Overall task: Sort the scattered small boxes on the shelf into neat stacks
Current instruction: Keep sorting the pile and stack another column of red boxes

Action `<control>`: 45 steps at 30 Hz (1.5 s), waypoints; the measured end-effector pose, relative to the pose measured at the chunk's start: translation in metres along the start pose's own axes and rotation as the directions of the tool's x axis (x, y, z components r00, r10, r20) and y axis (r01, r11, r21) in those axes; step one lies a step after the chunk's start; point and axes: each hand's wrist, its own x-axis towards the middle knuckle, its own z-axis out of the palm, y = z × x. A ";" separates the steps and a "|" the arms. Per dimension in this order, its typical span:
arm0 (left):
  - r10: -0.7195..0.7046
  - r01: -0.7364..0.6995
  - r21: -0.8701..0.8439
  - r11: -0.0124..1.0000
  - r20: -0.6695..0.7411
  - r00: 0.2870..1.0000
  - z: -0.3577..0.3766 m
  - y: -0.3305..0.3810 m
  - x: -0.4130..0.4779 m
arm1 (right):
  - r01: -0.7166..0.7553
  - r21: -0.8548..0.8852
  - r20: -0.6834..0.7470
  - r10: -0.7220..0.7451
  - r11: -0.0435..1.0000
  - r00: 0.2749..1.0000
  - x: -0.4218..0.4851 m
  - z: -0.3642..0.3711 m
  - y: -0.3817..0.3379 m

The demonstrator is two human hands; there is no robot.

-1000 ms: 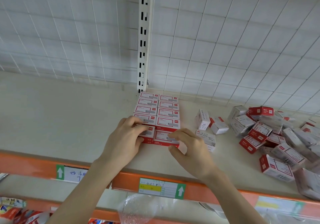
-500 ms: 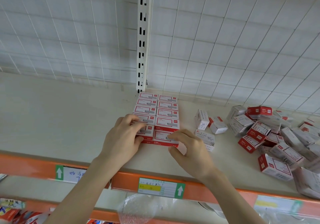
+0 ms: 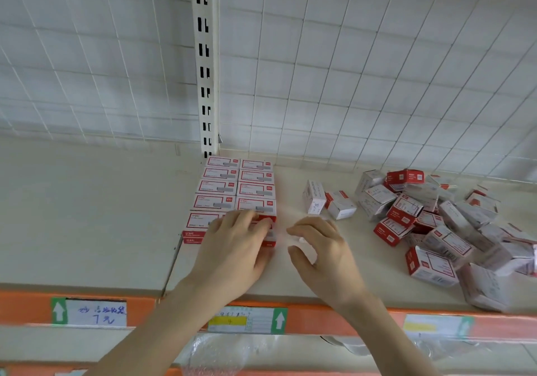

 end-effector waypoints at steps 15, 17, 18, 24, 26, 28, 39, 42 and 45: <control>0.152 -0.152 -0.015 0.988 0.061 0.986 0.019 0.054 0.039 | -0.194 -0.320 -0.212 0.130 0.927 0.969 -0.031 -0.068 0.065; 0.160 -0.159 -0.013 0.987 0.060 0.985 0.022 0.059 0.042 | -0.221 -0.354 -0.262 0.130 0.909 0.956 -0.029 -0.078 0.072; 0.163 -0.162 -0.015 0.987 0.067 0.984 0.023 0.062 0.044 | -0.241 -0.372 -0.282 0.139 0.897 0.949 -0.028 -0.082 0.076; 0.179 -0.174 -0.051 0.983 0.119 0.977 0.030 0.070 0.048 | -0.426 -0.476 -0.263 0.338 0.769 0.904 -0.029 -0.097 0.090; 0.143 -0.139 -0.039 0.990 0.152 0.978 0.030 0.072 0.051 | -0.404 -0.552 -0.194 0.359 0.730 0.913 -0.032 -0.097 0.096; 0.088 -0.080 -0.049 0.996 0.215 0.973 0.027 0.077 0.057 | -0.332 -0.660 -0.102 0.357 0.674 0.929 -0.035 -0.095 0.102; -0.157 0.267 -0.151 0.952 0.509 0.847 0.050 0.089 0.109 | -0.210 -0.769 -0.040 0.282 0.604 0.958 -0.039 -0.107 0.122; -0.158 0.298 -0.242 0.923 0.469 0.869 0.057 0.091 0.113 | -0.201 -0.760 -0.061 0.241 0.618 0.969 -0.044 -0.113 0.131; -0.144 0.296 -0.301 0.907 0.437 0.888 0.062 0.097 0.115 | -0.229 -0.716 -0.083 0.246 0.659 0.966 -0.050 -0.126 0.148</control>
